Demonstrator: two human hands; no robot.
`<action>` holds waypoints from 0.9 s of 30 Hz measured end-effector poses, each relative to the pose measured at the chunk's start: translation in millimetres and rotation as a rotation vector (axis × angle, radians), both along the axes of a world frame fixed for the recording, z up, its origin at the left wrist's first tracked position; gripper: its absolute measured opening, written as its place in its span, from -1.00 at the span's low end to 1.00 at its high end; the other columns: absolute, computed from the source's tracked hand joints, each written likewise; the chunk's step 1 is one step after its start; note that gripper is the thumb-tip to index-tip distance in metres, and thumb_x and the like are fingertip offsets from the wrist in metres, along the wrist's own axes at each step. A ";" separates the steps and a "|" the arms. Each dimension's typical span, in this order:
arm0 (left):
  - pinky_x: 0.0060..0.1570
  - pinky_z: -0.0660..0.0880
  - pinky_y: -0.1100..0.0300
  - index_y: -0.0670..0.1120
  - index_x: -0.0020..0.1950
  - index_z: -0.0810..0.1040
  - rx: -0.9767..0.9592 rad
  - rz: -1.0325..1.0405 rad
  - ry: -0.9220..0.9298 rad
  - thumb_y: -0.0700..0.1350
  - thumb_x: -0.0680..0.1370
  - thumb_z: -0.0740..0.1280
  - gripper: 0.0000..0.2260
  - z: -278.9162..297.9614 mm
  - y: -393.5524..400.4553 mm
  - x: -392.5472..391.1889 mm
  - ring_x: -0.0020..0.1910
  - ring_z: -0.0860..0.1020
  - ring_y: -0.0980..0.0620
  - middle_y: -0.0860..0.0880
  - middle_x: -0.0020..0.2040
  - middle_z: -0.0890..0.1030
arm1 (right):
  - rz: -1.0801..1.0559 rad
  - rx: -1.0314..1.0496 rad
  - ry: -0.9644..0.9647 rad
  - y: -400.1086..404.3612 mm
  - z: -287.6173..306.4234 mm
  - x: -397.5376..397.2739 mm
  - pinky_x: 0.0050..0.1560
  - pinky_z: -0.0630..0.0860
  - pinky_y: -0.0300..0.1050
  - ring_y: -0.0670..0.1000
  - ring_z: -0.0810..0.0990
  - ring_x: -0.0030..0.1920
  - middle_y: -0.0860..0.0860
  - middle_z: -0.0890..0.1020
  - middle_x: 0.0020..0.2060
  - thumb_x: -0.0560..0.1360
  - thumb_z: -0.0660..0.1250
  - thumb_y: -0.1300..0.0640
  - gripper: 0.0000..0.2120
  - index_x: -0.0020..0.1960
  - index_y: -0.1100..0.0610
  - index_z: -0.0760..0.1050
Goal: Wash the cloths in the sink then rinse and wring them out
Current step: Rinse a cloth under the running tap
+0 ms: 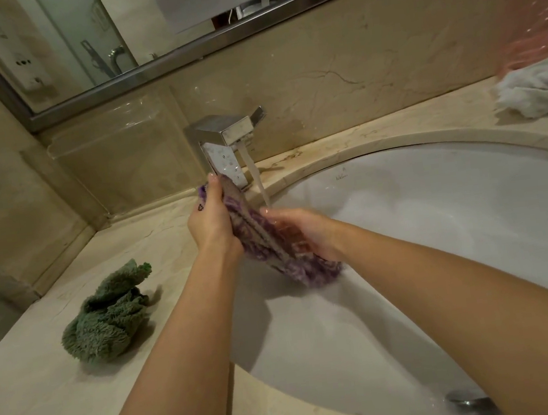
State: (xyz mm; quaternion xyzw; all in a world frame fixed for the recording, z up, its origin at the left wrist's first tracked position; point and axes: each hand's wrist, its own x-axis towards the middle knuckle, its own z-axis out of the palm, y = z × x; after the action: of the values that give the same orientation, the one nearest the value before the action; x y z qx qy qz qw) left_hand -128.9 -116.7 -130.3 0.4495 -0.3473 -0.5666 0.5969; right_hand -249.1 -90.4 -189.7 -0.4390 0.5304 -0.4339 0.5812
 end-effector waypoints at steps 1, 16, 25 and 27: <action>0.17 0.54 -0.09 -0.11 -0.05 0.56 -0.024 -0.010 0.006 0.01 0.52 0.42 -0.81 0.3 -0.5 0.3 0.01 0.64 -0.09 -0.14 0.01 0.67 | -0.013 -0.028 -0.014 0.3 0.3 0.5 0.34 0.37 0.11 0.11 0.57 0.16 0.07 0.65 0.11 0.40 0.40 -0.22 -0.46 0.20 0.15 0.56; -0.23 0.37 0.16 -0.22 -0.15 0.42 -0.081 -0.426 0.104 -0.27 0.40 0.07 -0.85 8.5 17.3 -10.6 -0.32 0.39 -0.04 -0.15 -0.26 0.45 | -0.007 -0.071 -0.204 2.1 6.9 -9.3 0.09 0.57 0.02 0.19 0.65 0.00 0.23 0.68 -0.01 0.45 0.42 0.17 -0.68 0.14 0.30 0.56; 0.00 0.53 0.09 -0.22 -0.03 0.53 -0.142 -0.278 -0.075 -0.49 0.53 0.02 -0.66 1.8 10.2 -10.0 -0.14 0.57 -0.05 -0.16 -0.10 0.60 | 0.011 -0.100 -0.282 2.9 13.9 -7.7 0.06 0.53 -0.02 0.11 0.63 -0.06 0.14 0.67 -0.07 0.52 0.33 0.20 -0.80 0.14 0.19 0.52; -0.07 0.57 0.19 -0.24 0.02 0.58 -0.201 -0.234 -0.224 -0.48 0.52 0.17 -0.74 -0.9 10.4 -8.9 -0.17 0.61 0.00 -0.11 -0.14 0.63 | -0.066 -0.120 -0.366 1.8 16.4 -7.1 -0.04 0.54 -0.07 0.08 0.63 -0.10 0.14 0.66 -0.07 0.54 0.32 0.19 -0.71 0.24 0.23 0.50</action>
State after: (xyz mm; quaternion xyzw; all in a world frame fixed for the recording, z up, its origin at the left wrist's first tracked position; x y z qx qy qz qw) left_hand -137.8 -106.3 -131.2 0.4044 -0.5162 -0.5409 0.5266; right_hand -256.2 -88.6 -173.3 -0.3692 0.4031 -0.5561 0.6261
